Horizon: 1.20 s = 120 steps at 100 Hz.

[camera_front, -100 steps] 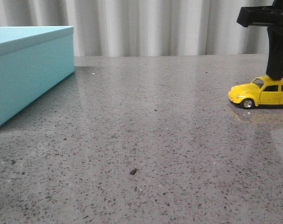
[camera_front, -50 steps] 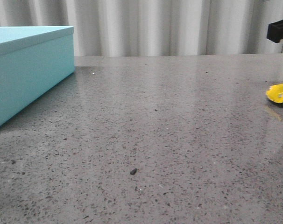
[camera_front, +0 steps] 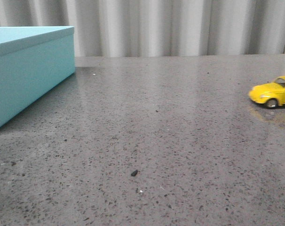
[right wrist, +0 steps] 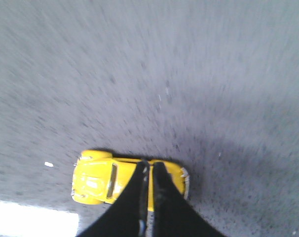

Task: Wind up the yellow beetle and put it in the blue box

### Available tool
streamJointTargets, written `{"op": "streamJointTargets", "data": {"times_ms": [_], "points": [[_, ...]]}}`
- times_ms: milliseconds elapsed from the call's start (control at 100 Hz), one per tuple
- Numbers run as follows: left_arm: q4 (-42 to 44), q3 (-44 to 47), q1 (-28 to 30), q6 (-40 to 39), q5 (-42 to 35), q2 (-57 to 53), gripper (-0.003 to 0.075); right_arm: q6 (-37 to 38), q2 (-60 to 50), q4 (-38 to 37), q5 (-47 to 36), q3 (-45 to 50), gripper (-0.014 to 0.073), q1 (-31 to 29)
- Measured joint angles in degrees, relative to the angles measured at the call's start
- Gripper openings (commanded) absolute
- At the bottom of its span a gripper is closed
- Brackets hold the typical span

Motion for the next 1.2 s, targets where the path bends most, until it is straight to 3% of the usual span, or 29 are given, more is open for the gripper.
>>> {"op": "streamJointTargets", "data": {"times_ms": [270,770,1200], "points": [[0.0,0.0,0.0,0.0,-0.6,0.0,-0.0021,0.0,-17.2,0.2,-5.0,2.7,-0.0053,1.9],[-1.0,0.0,0.0,0.0,-3.0,0.0,-0.0021,0.0,-44.5,0.2,-21.1,27.8,-0.0053,1.9],[-0.7,-2.4,0.0,0.0,-5.5,1.1,-0.0021,0.0,-50.7,-0.8,-24.4,30.9,-0.0053,1.9]]}}
